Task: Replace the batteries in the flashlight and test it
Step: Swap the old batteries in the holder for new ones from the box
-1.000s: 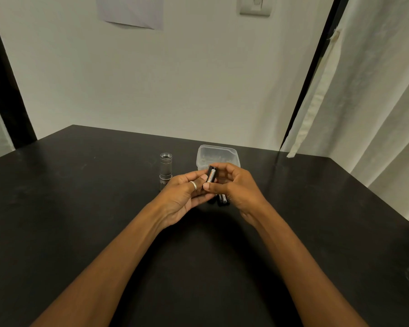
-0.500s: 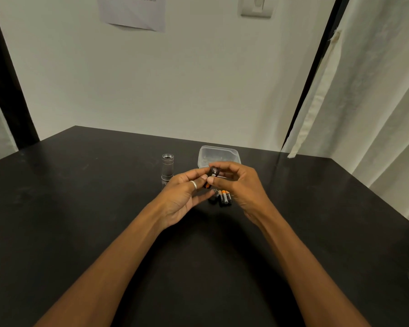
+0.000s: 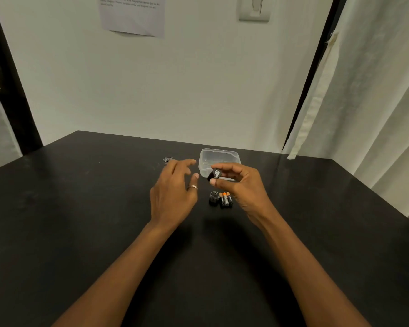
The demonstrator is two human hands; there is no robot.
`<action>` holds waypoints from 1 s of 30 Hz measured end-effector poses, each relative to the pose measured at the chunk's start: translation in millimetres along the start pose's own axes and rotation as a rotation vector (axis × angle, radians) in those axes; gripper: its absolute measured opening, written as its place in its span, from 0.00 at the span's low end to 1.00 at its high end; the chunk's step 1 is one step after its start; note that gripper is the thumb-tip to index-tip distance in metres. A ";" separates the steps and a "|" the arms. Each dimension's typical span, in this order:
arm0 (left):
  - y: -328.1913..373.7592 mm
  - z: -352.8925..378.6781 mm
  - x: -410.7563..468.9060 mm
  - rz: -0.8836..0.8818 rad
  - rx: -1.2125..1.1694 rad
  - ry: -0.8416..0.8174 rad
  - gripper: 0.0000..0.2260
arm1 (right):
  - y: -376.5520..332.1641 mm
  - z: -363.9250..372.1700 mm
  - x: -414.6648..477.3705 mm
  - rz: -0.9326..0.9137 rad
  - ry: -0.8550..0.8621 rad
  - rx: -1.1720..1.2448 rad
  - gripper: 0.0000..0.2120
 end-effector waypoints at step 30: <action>-31.9 17.0 3.0 -0.182 -0.118 -0.144 0.20 | 27.1 -15.6 1.6 0.443 0.214 0.605 0.14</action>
Point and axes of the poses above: each hand's wrist, its own x-axis towards the middle knuckle, its own z-axis out of the palm, y = z × x, the point moved 9 cm from there along x, towards the middle knuckle, and after that the axes turned 13 degrees about y, right-handed, at the moved point
